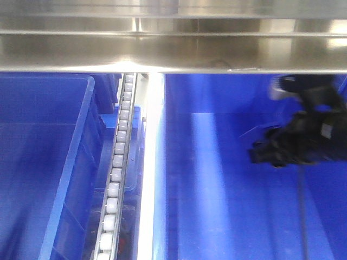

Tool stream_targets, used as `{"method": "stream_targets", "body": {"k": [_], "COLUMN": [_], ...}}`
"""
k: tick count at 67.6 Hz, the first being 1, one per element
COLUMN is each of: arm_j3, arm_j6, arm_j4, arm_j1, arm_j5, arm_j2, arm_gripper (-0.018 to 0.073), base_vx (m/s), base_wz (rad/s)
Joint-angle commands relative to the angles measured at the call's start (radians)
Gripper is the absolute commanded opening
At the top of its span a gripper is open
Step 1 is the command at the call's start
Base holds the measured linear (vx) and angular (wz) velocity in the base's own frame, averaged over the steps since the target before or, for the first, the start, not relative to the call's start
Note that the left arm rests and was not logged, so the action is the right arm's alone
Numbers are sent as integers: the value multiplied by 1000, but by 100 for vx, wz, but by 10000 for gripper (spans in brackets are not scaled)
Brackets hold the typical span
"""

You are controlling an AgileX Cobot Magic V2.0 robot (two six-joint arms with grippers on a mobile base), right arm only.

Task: Pour parts from conveyor to right shelf

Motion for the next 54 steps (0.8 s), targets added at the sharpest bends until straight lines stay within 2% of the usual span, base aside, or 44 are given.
{"method": "stream_targets", "body": {"k": [1,22,37,46,54], "arm_j3": [-105,-234,-298,-346,-396], "arm_j6": [9,108,142,206,226], "arm_j4": [-9,-35,-59,-84,-99], "arm_j1": [-1,-1,-1,-1,-1], "arm_j5": [28,115,169,188,225], "arm_j2": [84,301,422,478,519], "arm_gripper": [17,43,88,145,237], "base_vx": [0,0,0,0,0], "base_wz": [0,0,0,0,0]}}
